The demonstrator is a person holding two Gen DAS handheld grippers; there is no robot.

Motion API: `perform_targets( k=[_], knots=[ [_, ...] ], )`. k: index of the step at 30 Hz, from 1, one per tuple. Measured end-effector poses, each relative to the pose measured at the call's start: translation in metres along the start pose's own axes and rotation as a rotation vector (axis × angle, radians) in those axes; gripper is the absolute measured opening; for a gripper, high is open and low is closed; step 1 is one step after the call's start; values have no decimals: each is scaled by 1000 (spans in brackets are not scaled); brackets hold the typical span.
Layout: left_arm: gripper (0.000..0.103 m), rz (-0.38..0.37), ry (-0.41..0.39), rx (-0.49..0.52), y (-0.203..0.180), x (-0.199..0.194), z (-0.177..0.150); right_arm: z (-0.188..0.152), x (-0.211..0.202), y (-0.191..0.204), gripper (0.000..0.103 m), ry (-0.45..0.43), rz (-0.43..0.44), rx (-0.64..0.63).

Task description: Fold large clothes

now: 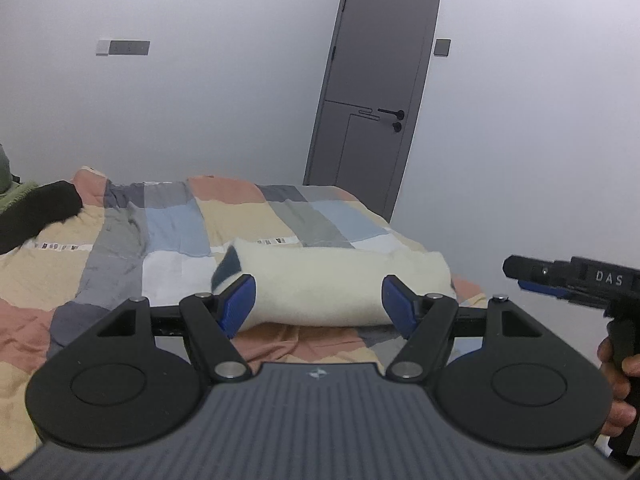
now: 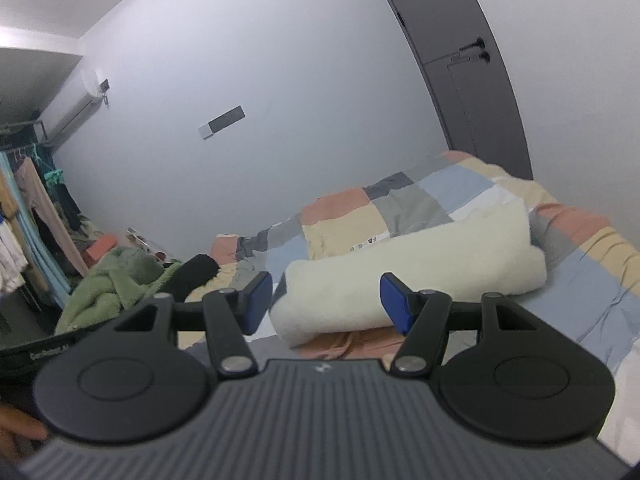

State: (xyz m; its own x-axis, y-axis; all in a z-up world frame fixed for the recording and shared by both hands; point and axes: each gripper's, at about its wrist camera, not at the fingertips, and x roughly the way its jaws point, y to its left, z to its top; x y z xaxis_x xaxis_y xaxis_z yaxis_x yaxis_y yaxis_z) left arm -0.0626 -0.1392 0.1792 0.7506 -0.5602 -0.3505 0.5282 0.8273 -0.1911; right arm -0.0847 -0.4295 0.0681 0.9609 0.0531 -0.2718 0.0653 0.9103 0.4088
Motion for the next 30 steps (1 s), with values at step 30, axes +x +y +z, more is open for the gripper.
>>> perform_targets(
  k=[30],
  knots=[
    [74, 58, 50, 30, 17, 5, -47, -73, -9, 32, 63, 87, -161, -172]
  ],
)
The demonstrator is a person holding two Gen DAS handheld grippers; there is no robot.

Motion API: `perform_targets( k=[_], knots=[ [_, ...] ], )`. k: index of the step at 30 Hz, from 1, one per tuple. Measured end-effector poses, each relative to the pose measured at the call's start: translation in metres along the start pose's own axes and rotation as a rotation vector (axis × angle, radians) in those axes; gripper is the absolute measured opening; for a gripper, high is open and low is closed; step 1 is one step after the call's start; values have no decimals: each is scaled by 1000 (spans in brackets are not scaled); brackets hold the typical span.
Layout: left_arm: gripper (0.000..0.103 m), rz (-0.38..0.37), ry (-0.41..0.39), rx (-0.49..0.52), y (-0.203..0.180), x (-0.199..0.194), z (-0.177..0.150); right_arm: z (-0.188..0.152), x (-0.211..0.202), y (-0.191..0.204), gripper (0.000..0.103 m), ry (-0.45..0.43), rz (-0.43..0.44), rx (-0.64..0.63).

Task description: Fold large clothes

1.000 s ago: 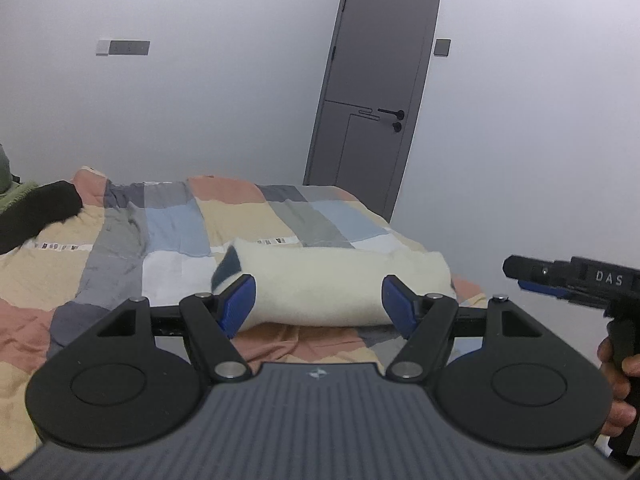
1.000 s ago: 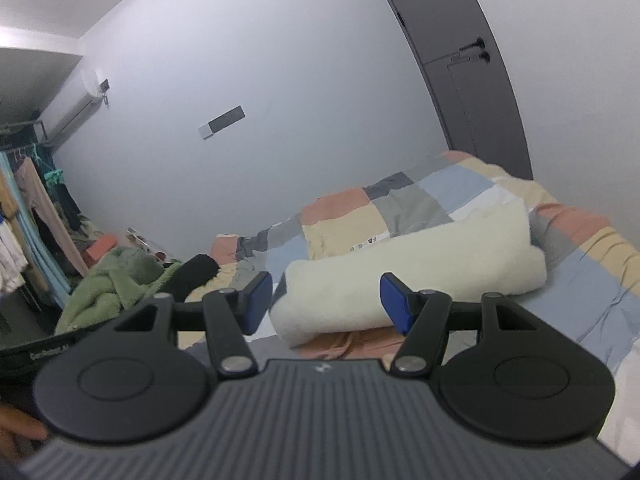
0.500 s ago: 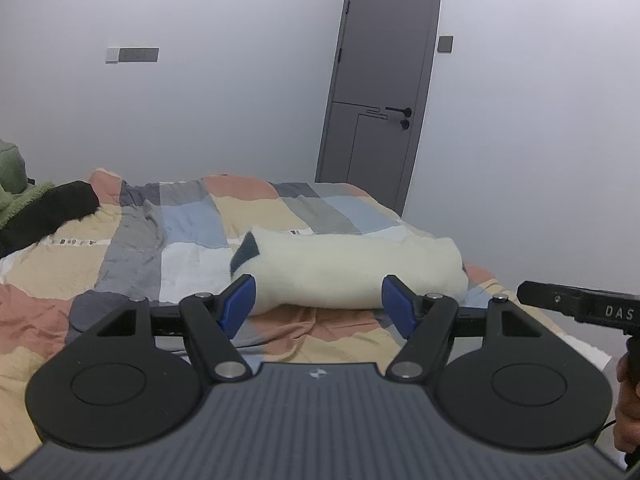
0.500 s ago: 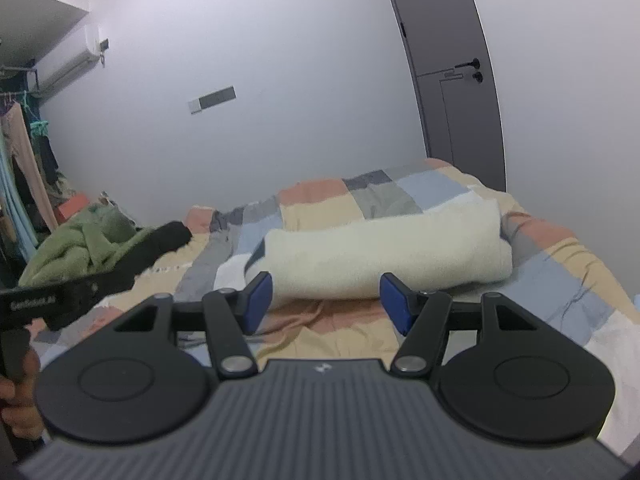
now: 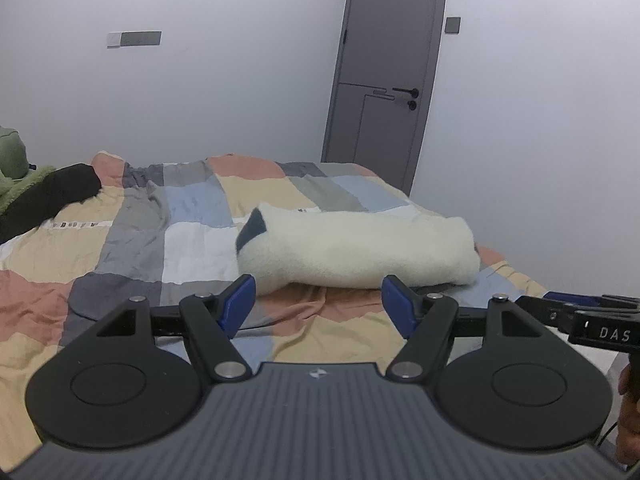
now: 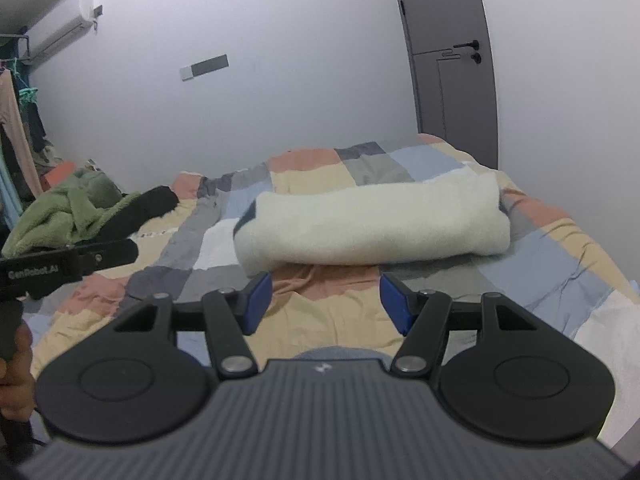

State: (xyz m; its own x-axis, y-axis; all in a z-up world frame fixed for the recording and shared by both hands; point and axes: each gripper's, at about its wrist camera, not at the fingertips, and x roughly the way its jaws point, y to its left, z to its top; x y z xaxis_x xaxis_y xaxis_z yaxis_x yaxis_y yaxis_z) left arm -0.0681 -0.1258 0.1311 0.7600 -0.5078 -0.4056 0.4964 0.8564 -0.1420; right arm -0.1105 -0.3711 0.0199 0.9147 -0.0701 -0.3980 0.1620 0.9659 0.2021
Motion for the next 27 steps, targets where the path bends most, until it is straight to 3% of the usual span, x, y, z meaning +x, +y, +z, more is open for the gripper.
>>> perform_targets(
  k=[21, 27],
  knots=[
    [76, 17, 8, 11, -3, 8, -6, -3, -1, -4, 63, 19, -26, 16],
    [87, 28, 11, 27, -6, 7, -6, -2, -1, -4, 64, 16, -40, 12]
  ],
)
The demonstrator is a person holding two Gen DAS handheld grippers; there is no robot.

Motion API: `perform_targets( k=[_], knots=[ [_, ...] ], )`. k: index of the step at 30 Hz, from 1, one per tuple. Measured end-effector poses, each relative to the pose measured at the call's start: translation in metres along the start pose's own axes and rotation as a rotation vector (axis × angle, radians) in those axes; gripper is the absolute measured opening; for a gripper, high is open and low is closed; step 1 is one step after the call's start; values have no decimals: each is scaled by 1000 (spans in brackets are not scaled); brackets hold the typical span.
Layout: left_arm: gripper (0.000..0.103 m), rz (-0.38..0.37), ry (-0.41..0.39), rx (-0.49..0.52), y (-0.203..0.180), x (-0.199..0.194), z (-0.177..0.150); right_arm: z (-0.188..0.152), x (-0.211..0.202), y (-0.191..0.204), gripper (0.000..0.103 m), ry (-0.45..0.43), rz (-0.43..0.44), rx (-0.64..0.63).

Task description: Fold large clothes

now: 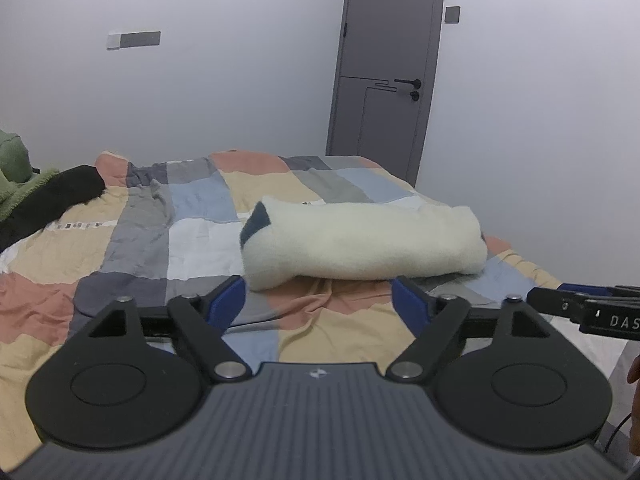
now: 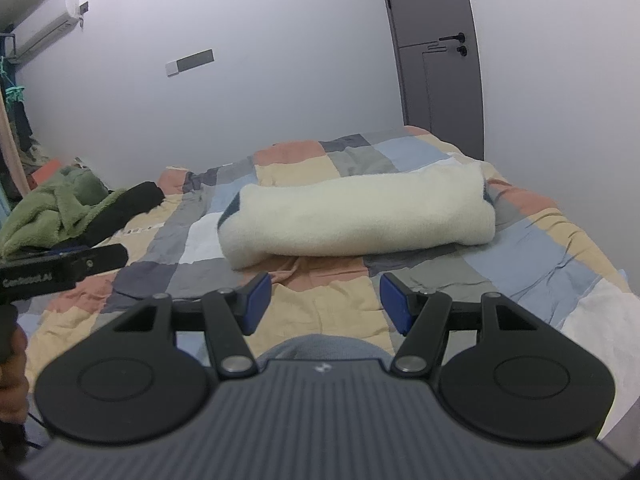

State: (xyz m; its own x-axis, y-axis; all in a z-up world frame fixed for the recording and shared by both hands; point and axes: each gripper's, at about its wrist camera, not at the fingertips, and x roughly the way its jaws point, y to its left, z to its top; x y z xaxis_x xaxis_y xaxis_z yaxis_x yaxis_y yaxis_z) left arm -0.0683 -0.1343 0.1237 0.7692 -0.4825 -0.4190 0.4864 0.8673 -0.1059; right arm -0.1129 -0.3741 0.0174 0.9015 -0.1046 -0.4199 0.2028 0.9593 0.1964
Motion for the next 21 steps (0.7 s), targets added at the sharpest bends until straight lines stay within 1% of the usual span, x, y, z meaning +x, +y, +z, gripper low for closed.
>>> perform_targets(
  k=[2, 7, 9, 10, 11, 13, 21],
  knots=[
    [93, 5, -1, 0, 0, 0, 1, 0, -1, 1, 72, -8, -5, 2],
    [99, 12, -3, -2, 1, -2, 2, 3, -3, 3, 73, -23, -1, -24],
    [100, 17, -5, 4, 1, -4, 2, 6, -3, 4, 77, -25, -2, -25],
    [100, 20, -7, 6, 0, -5, 2, 6, -3, 4, 89, -27, -6, -27],
    [101, 21, -7, 6, 1, -6, 3, 6, -4, 5, 95, -34, -14, -32],
    [101, 22, -7, 9, -1, -7, 3, 7, -4, 5, 103, -43, -29, -36],
    [103, 27, -9, 11, -2, -9, 3, 8, -4, 4, 103, -40, -35, -28]
  ],
)
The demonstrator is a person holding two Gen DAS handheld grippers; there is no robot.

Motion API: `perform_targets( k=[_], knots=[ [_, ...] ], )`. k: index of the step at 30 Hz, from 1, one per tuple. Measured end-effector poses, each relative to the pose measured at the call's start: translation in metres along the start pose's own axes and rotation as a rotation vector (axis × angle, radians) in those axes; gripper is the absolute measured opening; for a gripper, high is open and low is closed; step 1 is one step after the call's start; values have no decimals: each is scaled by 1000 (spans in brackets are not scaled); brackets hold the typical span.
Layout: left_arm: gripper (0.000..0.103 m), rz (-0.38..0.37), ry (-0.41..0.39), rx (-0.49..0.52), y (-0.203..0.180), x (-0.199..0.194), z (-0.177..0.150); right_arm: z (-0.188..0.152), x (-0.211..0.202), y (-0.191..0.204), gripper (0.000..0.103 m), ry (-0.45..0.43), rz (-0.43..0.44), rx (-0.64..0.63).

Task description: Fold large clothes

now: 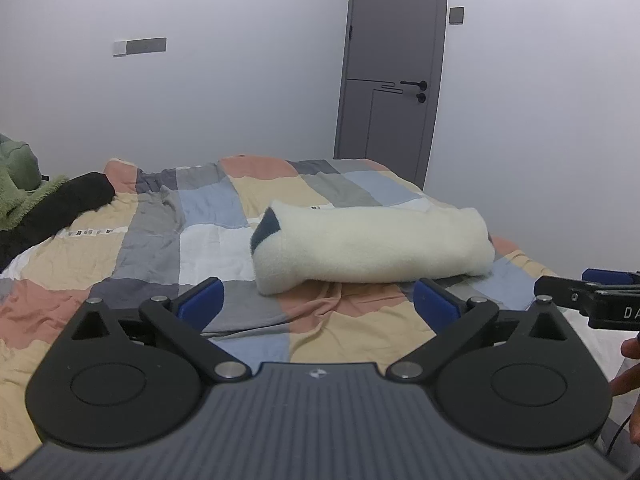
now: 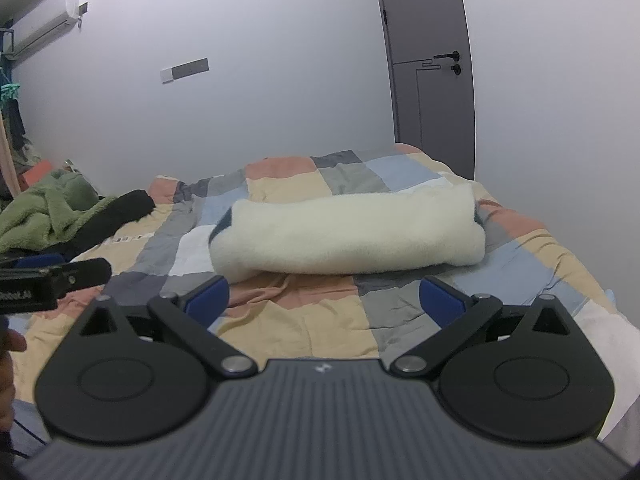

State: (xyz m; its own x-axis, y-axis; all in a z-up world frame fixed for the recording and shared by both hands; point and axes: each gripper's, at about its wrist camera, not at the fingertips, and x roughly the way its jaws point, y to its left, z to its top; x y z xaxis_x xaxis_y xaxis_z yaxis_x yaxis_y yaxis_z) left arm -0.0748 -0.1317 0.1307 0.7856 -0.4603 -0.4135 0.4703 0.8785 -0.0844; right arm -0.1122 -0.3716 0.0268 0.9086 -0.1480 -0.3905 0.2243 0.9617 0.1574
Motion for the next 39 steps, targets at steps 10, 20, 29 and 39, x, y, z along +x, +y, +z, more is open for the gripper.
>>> perform_targets(
  k=[10, 20, 29, 39],
  knots=[
    [103, 10, 1, 4, -2, -4, 1, 1, 1, -1, 103, 8, 0, 4],
    [103, 10, 8, 4, 0, -5, 2, 0, 1, 1, 103, 16, 4, 5],
    [103, 15, 9, 7, 2, -6, 1, 0, 0, 1, 103, 18, 2, 7],
    [103, -1, 13, 6, 1, -8, 0, 1, -1, 4, 103, 19, -2, 10]
  ],
)
